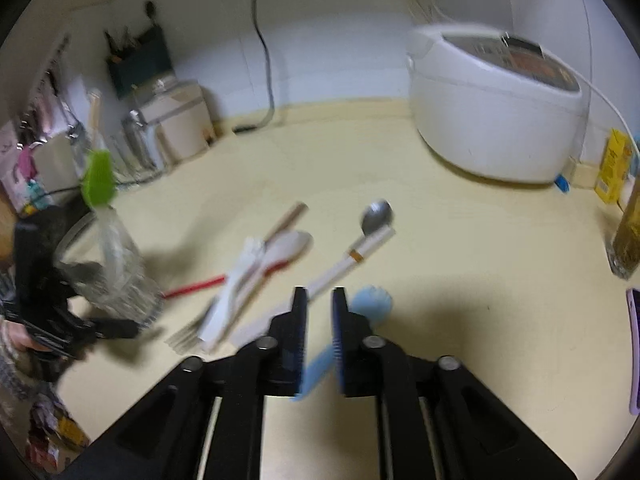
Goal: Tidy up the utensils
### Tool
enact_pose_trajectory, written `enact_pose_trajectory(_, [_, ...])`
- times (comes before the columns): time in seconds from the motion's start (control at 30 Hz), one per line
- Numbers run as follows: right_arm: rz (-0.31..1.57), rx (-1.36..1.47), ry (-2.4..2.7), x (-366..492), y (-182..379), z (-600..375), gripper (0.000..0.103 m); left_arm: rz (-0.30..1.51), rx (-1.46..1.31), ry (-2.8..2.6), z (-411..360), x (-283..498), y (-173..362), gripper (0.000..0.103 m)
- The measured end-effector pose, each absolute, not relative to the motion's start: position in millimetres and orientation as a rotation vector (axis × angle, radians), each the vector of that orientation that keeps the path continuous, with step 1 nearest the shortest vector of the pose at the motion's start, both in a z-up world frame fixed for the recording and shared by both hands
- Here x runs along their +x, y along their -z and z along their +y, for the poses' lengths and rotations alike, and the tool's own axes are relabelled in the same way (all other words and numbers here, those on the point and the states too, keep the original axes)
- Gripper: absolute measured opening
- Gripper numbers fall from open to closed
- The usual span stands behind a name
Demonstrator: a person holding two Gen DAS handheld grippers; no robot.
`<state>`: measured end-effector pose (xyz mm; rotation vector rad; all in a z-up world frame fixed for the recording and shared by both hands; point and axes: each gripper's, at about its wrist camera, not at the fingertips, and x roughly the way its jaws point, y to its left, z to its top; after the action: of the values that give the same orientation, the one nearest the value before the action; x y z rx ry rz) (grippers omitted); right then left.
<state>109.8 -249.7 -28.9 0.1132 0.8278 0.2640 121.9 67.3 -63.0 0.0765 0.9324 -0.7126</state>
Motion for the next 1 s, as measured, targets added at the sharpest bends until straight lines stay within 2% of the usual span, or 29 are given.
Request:
enact_pose_trajectory(0.1, [0.894,0.150,-0.221,118,47,-256,0.031,0.932,0.077,0.713,67,122,63,0.084])
enact_pose_trajectory(0.17, [0.923,0.185,-0.210,122,55,-259,0.038,0.932,0.076,0.713,67,122,63,0.084])
enact_pose_trajectory(0.4, [0.930,0.155,-0.196,138,61,-252,0.042,0.932,0.077,0.713,67,122,62,0.084])
enact_pose_trajectory(0.47, [0.942,0.139,-0.217,143,61,-246,0.047,0.932,0.076,0.713,67,121,62,0.084])
enact_pose_trajectory(0.73, [0.957,-0.034,-0.152,157,65,-223,0.048,0.933,0.072,0.715,67,122,62,0.084])
enact_pose_trajectory(1.0, [0.963,-0.032,-0.150,164,65,-225,0.048,0.933,0.068,0.717,68,122,63,0.084])
